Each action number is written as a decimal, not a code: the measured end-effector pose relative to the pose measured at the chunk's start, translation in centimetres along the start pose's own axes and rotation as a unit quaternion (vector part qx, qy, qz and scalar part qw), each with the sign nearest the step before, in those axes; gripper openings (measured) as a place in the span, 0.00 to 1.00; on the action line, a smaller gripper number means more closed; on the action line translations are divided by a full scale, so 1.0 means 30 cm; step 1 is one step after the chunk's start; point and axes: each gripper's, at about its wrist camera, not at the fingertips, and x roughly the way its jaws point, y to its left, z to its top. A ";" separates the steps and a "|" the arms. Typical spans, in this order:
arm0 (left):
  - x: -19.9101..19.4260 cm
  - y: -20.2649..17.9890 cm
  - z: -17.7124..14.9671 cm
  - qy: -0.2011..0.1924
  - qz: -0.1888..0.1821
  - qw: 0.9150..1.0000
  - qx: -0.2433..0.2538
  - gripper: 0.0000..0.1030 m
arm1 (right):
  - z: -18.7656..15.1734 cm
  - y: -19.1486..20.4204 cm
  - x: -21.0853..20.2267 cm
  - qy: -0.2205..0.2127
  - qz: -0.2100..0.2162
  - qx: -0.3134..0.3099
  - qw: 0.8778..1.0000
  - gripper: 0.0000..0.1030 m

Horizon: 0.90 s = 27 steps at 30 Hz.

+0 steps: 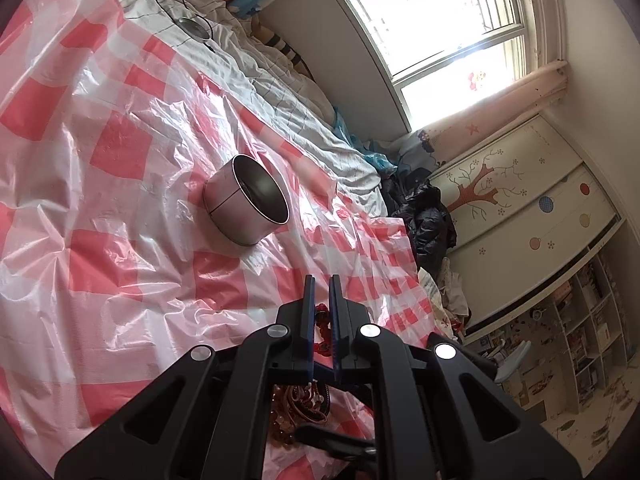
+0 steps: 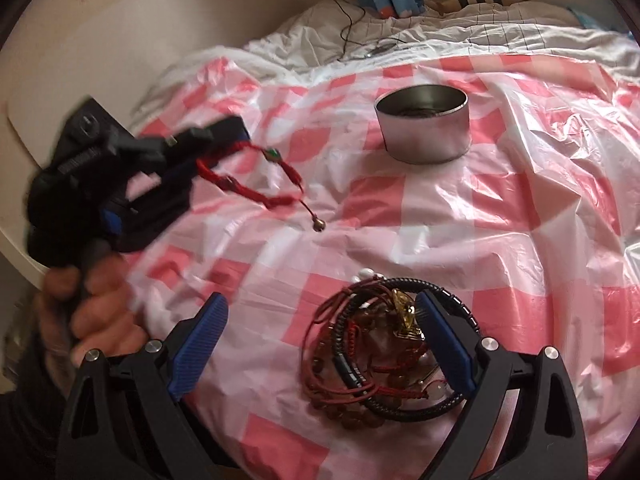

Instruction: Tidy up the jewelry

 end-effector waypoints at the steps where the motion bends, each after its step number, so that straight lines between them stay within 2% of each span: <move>1: -0.002 0.000 -0.001 -0.001 0.000 1.000 0.000 0.06 | -0.002 0.008 0.010 0.001 -0.014 -0.011 1.000 0.88; 4: -0.001 0.000 -0.002 0.000 -0.001 1.000 0.000 0.06 | -0.011 0.026 0.029 0.001 -0.035 -0.033 0.999 0.87; 5: -0.003 0.001 -0.003 0.000 0.000 1.000 0.001 0.06 | -0.013 0.024 0.029 -0.002 -0.036 -0.033 0.999 0.81; 6: -0.004 0.000 -0.003 0.000 0.001 1.000 0.002 0.06 | -0.015 0.014 0.026 -0.001 -0.036 -0.030 0.999 0.62; 7: -0.005 0.000 -0.003 0.000 0.000 1.000 0.002 0.06 | -0.014 0.000 0.025 0.000 -0.034 -0.022 0.999 0.51; 8: -0.005 0.000 -0.003 0.000 0.000 1.000 0.002 0.06 | -0.008 -0.020 0.026 0.001 -0.030 -0.010 1.000 0.33; 9: -0.007 0.001 -0.003 -0.001 0.000 1.000 0.001 0.06 | -0.006 -0.032 0.022 0.000 -0.022 -0.001 1.000 0.26; 12: -0.010 0.003 -0.003 -0.002 0.000 1.000 -0.002 0.06 | -0.004 -0.055 -0.002 -0.009 -0.002 0.022 1.000 0.20; 17: -0.008 0.004 -0.002 -0.002 -0.001 1.000 -0.002 0.06 | 0.008 -0.119 -0.031 -0.023 0.063 0.085 0.994 0.20; 22: -0.009 0.004 -0.003 -0.001 -0.001 1.000 -0.001 0.06 | 0.007 -0.204 -0.051 -0.040 0.142 0.163 0.976 0.20; 24: -0.008 0.004 -0.003 0.000 0.000 1.000 -0.001 0.06 | 0.005 -0.234 -0.036 -0.029 0.171 0.190 0.966 0.20; 25: -0.007 0.004 -0.004 0.000 0.001 1.000 0.000 0.06 | 0.001 -0.249 -0.022 -0.021 0.178 0.206 0.962 0.23; 27: -0.005 0.003 -0.006 0.001 0.001 1.000 0.000 0.06 | -0.002 -0.262 -0.001 -0.010 0.171 0.219 0.961 0.24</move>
